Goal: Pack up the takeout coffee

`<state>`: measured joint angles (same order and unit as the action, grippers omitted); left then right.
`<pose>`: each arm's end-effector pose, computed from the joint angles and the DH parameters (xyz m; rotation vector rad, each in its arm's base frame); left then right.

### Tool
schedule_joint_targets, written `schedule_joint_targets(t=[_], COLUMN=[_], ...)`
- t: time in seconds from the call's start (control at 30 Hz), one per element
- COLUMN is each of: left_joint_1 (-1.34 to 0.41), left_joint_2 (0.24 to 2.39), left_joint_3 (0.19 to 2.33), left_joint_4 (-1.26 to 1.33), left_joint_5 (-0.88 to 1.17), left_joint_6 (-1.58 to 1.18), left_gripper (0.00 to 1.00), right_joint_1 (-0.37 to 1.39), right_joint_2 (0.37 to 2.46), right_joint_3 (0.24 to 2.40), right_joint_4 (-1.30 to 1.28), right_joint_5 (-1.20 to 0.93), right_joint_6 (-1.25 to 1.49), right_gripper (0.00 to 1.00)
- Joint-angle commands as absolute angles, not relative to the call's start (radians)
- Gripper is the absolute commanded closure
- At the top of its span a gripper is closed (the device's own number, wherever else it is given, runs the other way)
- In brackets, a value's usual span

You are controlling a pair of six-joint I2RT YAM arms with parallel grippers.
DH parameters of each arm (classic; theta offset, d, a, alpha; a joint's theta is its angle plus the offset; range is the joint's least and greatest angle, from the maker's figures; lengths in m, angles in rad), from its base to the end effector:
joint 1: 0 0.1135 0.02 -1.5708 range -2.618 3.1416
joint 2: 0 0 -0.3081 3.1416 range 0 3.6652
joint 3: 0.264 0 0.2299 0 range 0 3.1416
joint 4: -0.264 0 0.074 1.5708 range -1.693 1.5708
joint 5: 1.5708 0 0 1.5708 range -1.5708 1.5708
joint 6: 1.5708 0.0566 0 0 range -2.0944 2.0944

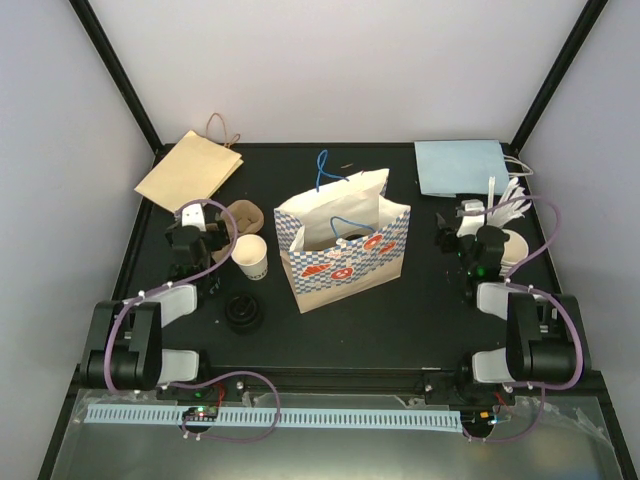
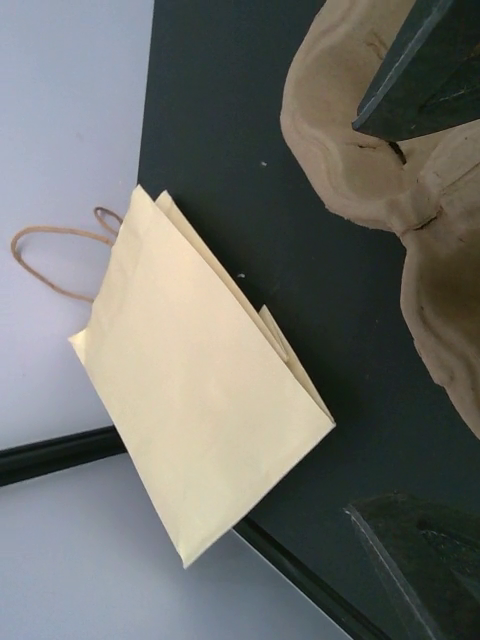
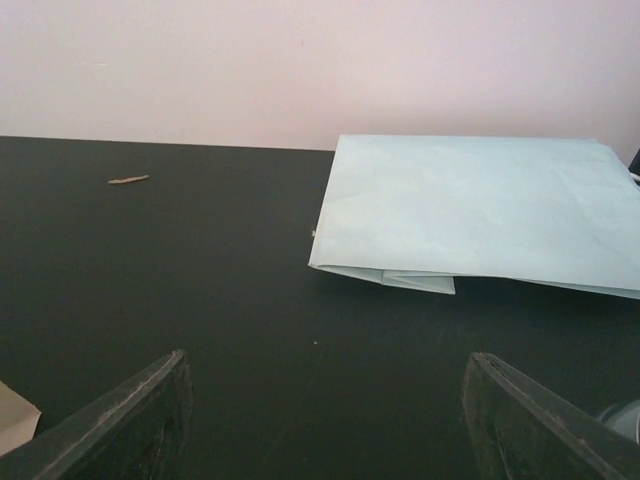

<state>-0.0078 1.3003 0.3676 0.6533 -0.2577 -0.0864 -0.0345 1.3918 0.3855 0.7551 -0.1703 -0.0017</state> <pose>0.2419 0.0125 0.2324 -0.2511 1.8270 0.1724 0.2604 0.0006 0.2290 -0.0905 1.8179 0.1295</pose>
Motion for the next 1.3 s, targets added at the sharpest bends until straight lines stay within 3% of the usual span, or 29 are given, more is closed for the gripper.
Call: schedule_joint_targets(t=[0.0,0.13,0.27,0.3,0.37,0.47,1.27], left_joint_1=[-0.009,-0.01,-0.011,-0.009,-0.01,-0.011,-0.011], left_joint_2=[1.329,1.351,1.354,1.354,1.369,1.402,1.385], left_joint_3=[0.381,0.368,0.354,0.353,0.333,0.291,0.313], left_joint_4=[0.748,0.807,0.833,0.832,0.877,1.002,0.928], left_joint_5=[-0.183,-0.093,-0.066,-0.059,-0.009,0.038,0.031], left_joint_6=[-0.04,0.003,0.015,0.016,0.039,0.079,0.064], left_gripper=[0.01,0.02,0.01,0.01,0.01,0.01,0.01], right_joint_1=[-0.041,-0.04,-0.041,-0.041,-0.039,-0.039,-0.04], right_joint_2=[1.369,1.413,1.408,1.409,1.394,1.399,1.398], right_joint_3=[0.329,0.257,0.265,0.262,0.271,0.269,0.271], right_joint_4=[0.91,1.092,1.066,1.073,1.028,1.043,1.033], right_joint_5=[-0.192,-0.193,-0.194,-0.192,-0.188,-0.19,-0.189], right_joint_6=[-0.027,-0.021,-0.027,-0.027,-0.031,-0.03,-0.031], right_gripper=[0.24,0.24,0.21,0.07,0.0,0.0,0.0])
